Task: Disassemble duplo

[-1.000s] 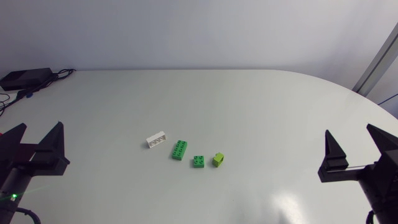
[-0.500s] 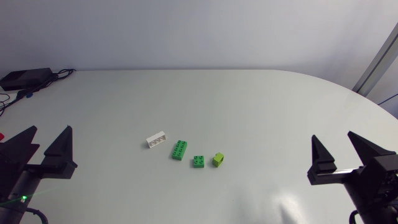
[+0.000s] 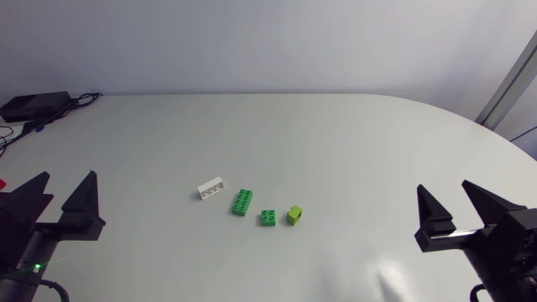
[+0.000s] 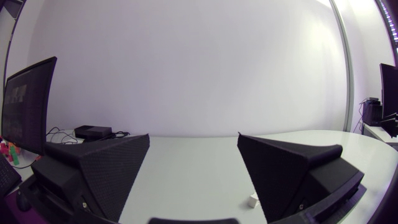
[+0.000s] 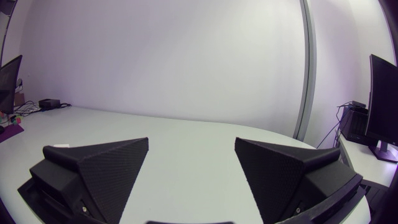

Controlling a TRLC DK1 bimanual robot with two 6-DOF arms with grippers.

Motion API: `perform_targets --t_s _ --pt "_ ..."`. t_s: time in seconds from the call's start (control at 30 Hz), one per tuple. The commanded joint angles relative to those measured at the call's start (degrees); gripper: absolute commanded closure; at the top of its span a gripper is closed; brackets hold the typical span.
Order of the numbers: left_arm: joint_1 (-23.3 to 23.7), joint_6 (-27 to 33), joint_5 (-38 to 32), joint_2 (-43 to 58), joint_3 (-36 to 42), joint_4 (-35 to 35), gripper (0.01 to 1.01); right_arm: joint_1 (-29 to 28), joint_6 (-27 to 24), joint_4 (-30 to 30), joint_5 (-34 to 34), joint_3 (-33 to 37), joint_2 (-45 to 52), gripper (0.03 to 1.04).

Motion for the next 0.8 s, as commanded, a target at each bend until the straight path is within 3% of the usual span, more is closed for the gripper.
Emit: perform_targets --t_s 0.0,0.23,0.43,0.77 --pt "0.8 -0.5 0.6 -1.0 -1.2 -1.4 0.046 -1.0 1.4 -0.7 -0.8 -2.2 -0.5 0.07" --pt "1.8 -1.1 0.6 -0.5 -1.1 -5.3 0.046 -1.0 1.4 -0.7 -1.0 -2.2 -0.5 0.07" --pt "4.7 0.0 0.6 -0.7 -1.1 -5.3 0.046 -1.4 1.4 -0.7 -0.9 -2.2 -0.5 0.07" --pt "5.1 1.7 0.6 -0.9 -1.1 -5.3 0.046 -3.2 1.4 -0.9 -0.1 -2.2 -0.5 0.07"
